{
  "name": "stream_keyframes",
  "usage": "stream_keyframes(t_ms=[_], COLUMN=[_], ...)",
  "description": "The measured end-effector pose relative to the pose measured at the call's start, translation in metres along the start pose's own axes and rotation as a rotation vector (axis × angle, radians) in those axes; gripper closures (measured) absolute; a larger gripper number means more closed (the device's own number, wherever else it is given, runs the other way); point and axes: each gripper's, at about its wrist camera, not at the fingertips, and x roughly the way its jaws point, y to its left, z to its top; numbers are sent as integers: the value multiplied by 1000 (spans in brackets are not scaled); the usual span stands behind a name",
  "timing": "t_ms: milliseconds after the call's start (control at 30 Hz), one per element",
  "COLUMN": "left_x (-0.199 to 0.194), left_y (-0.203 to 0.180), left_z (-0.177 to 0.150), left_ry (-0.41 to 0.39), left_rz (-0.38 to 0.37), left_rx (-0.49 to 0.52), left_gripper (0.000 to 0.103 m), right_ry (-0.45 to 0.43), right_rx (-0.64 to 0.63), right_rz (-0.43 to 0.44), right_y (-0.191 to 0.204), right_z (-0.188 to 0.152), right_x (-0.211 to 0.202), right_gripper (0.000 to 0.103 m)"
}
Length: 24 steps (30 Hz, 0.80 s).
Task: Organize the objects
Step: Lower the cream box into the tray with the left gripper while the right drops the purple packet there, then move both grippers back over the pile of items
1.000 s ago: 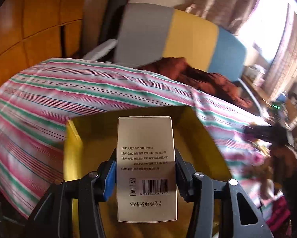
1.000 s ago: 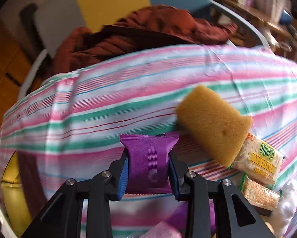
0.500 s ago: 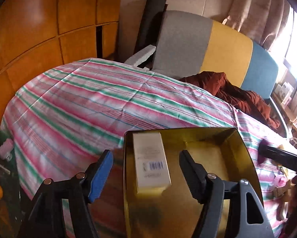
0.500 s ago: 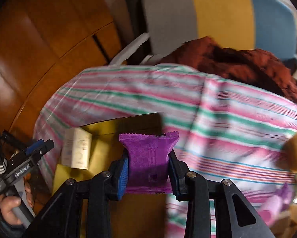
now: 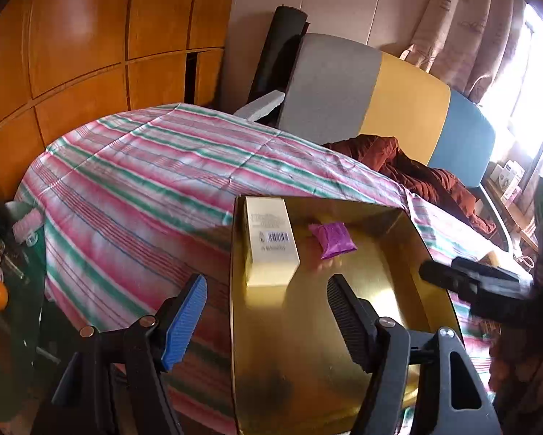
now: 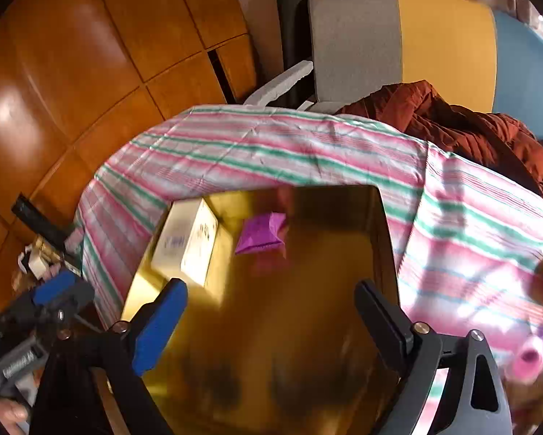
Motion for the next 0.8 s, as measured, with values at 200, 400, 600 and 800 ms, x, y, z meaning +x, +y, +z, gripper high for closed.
stream_keyframes(t_ms=[200, 400, 600, 800], left_x=[-7, -15, -17, -16], left_y=[-11, -25, -38, -53], left_z=[-17, -30, -38, -45], left_ry=[0, -23, -1, 15], left_rz=[23, 51, 25, 8], left_rx=[34, 101, 138, 172], left_gripper=[33, 33, 33, 33], right_ry=[-56, -135, -185, -200], right_rx=[-28, -63, -74, -53], right_rz=[-64, -166, -214, -230], right_y=[7, 13, 11, 0], right_z=[-37, -61, -72, -80], right_x=[-24, -47, -65, -76], right_gripper=[3, 1, 1, 0])
